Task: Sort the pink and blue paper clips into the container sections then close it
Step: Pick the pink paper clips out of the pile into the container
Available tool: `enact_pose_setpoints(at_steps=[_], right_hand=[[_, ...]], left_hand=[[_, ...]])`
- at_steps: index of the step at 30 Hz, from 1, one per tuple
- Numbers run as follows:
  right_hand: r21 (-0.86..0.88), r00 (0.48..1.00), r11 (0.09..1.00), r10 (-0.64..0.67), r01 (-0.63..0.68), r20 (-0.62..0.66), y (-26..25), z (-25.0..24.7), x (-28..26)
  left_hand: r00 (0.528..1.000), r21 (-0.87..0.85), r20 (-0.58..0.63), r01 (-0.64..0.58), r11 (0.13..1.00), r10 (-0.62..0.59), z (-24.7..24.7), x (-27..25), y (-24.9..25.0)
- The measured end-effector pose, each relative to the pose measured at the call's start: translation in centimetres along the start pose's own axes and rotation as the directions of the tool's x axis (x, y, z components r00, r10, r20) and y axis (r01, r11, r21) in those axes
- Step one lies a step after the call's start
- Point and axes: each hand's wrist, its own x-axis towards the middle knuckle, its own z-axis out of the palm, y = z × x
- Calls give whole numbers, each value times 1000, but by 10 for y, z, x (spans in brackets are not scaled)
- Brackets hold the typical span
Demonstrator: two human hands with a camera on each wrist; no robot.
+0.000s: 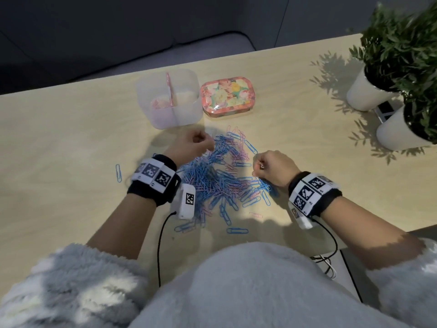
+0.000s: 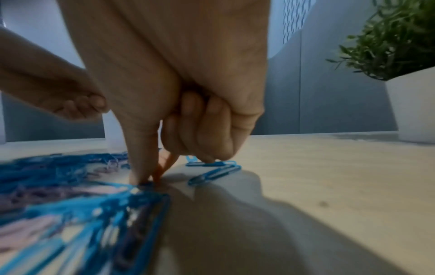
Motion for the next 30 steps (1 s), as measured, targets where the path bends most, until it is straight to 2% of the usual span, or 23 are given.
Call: enact_pose_setpoints(at_steps=[3,6,9,11,14,17,19,21,23,25,27,29,30], right_hand=[[-132,998,990,-51,55,29,-3,4,0],[-188,990,976,-85,106,114,-2,5,2],[-181,981,975,-96,126,167,-9,-2,4],[-69,983,988,-128,138,132,-17,-11,7],[207,989,973,-121,102,81,-38,-33,16],[429,988,901,-112,56,106,-69,-56,32],[526,988,850,-112,41,104,-92,-66,50],[661,990,750,-106,21,89,-121,-72,68],[802,994,597,-73,-25,86,-153,-76,84],[886,994,458,-35,-77,104,-184,-78,99],[940,992,319,-13,-118,129,-208,-75,112],[956,987,246,7,-158,161,-225,-69,120],[954,986,249,13,-165,167,-232,-66,121]], left_hand=[[983,81,-180,-13,997,28,-37,14,9],[908,305,-414,64,950,72,-73,33,20],[870,478,-484,174,861,92,-94,50,27],[859,534,-510,278,799,43,-100,59,28],[875,579,-484,322,749,-3,-104,67,24],[888,526,-460,275,805,-2,-108,63,18],[865,453,-501,223,863,39,-112,53,13],[832,434,-539,143,889,129,-108,35,6],[823,488,-524,80,869,219,-96,11,-6],[876,485,-440,44,874,200,-78,-13,-22],[945,466,-298,19,885,136,-60,-34,-40],[979,520,-171,-9,854,115,-43,-50,-56],[985,548,-128,-25,836,114,-35,-56,-62]])
